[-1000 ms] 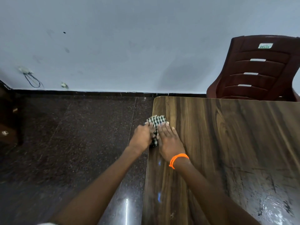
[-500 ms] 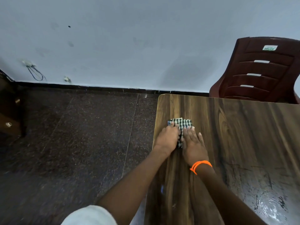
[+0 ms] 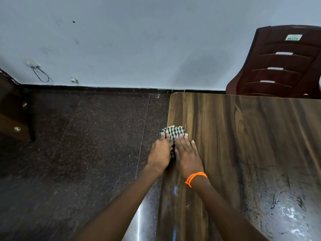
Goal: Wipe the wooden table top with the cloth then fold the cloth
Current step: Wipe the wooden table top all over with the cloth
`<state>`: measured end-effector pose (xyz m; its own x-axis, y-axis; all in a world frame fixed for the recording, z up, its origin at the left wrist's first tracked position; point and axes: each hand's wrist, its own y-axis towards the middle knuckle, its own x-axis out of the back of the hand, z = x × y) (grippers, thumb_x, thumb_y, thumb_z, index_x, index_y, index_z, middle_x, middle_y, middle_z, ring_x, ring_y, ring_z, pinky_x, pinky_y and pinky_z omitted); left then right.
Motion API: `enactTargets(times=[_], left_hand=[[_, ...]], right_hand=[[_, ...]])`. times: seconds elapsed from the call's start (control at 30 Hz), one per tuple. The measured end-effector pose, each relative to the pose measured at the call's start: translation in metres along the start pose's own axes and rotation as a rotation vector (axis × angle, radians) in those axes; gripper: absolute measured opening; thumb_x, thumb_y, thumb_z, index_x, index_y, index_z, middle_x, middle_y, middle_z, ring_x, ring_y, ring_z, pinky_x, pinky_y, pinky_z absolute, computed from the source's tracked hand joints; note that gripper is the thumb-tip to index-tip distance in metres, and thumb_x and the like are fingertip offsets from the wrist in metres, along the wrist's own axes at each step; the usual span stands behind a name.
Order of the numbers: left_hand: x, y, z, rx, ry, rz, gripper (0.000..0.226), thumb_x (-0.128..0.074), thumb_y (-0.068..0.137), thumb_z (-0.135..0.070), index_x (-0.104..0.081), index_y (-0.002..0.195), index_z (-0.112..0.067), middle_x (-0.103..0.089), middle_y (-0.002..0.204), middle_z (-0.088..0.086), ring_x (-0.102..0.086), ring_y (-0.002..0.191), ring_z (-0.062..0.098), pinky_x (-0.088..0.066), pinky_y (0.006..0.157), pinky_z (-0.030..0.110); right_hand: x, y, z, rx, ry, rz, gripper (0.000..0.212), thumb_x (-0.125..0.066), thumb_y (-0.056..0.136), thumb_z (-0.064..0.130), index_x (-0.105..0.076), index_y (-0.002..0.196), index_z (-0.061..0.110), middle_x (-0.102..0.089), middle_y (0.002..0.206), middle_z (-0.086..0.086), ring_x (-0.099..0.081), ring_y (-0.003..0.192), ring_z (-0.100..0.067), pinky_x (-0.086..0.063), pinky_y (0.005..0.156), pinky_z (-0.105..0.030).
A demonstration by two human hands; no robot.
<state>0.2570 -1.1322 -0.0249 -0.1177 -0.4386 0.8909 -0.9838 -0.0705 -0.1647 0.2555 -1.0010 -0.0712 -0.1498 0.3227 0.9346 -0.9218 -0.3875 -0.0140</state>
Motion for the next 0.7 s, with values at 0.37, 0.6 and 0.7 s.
enactTargets(times=[0.37, 0.6, 0.7], left_hand=[[-0.042, -0.05, -0.047, -0.275, 0.11, 0.067, 0.047, -0.039, 0.1, -0.007, -0.041, 0.147, -0.012, -0.029, 0.159, 0.006, -0.01, 0.152, 0.021, -0.029, 0.118, 0.032], [-0.033, -0.013, -0.069, -0.174, 0.131, 0.118, 0.041, -0.035, 0.104, -0.014, -0.04, 0.144, -0.011, -0.029, 0.158, 0.013, -0.051, 0.129, 0.032, -0.047, 0.102, 0.042], [-0.017, -0.007, -0.052, -0.097, 0.136, 0.07, 0.035, -0.036, 0.104, -0.016, -0.045, 0.138, -0.011, -0.041, 0.15, 0.014, -0.06, 0.116, 0.034, -0.051, 0.096, 0.042]], right_hand=[[0.017, -0.091, -0.033, -0.163, -0.019, -0.075, 0.049, -0.048, 0.1, 0.019, -0.04, 0.148, 0.012, -0.038, 0.155, -0.007, -0.027, 0.146, -0.019, -0.017, 0.121, -0.042], [0.034, -0.051, -0.049, -0.235, -0.022, -0.001, 0.051, -0.035, 0.104, 0.022, -0.023, 0.154, 0.013, -0.019, 0.163, -0.006, -0.009, 0.152, -0.018, -0.002, 0.122, -0.036], [0.03, -0.031, -0.03, -0.201, -0.044, 0.016, 0.053, -0.032, 0.104, 0.022, -0.019, 0.155, 0.013, -0.018, 0.163, -0.007, -0.008, 0.152, -0.02, -0.001, 0.122, -0.036]])
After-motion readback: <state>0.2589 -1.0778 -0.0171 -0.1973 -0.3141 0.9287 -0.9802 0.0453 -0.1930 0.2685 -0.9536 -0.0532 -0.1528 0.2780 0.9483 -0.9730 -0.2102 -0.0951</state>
